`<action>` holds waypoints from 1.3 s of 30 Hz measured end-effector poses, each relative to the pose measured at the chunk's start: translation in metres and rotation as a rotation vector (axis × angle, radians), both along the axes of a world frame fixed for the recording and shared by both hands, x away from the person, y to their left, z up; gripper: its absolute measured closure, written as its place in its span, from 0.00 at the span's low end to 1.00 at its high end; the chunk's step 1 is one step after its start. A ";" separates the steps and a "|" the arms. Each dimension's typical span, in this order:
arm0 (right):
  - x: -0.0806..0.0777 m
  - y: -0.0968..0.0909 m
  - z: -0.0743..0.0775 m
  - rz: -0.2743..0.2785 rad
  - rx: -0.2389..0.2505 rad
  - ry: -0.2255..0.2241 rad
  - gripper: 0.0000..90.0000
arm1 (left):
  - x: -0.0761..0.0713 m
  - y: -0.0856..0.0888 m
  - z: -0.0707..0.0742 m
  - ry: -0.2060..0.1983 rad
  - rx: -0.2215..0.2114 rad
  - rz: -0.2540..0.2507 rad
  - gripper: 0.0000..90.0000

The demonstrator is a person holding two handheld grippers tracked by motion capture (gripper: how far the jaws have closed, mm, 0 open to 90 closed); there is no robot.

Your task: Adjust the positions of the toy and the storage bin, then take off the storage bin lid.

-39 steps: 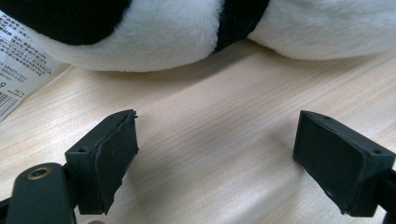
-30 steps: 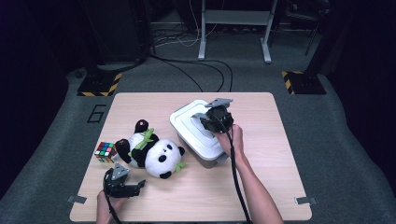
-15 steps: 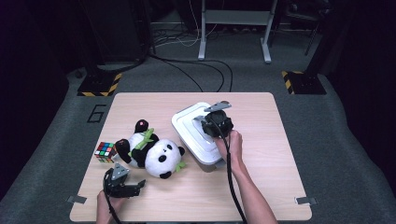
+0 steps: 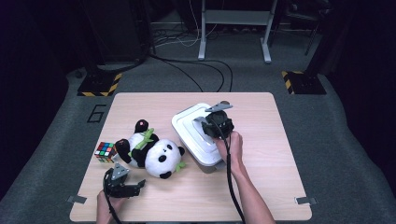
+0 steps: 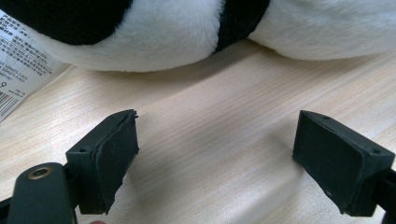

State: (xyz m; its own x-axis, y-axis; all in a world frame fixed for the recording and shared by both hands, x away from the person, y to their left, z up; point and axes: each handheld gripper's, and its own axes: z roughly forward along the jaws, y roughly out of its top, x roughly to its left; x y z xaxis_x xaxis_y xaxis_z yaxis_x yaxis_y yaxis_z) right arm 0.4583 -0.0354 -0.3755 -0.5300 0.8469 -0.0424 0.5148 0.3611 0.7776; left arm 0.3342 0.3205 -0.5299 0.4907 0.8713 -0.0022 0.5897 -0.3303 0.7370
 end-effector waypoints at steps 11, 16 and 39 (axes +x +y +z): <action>0.000 -0.002 0.004 0.013 0.013 -0.006 0.74 | 0.000 0.000 0.000 -0.001 -0.003 0.002 0.15; -0.001 -0.004 0.012 0.014 0.006 -0.025 0.75 | 0.000 0.000 0.000 0.000 -0.001 0.000 0.15; -0.010 -0.021 0.039 0.026 -0.009 -0.085 0.74 | 0.000 0.000 0.000 0.000 -0.008 0.003 0.16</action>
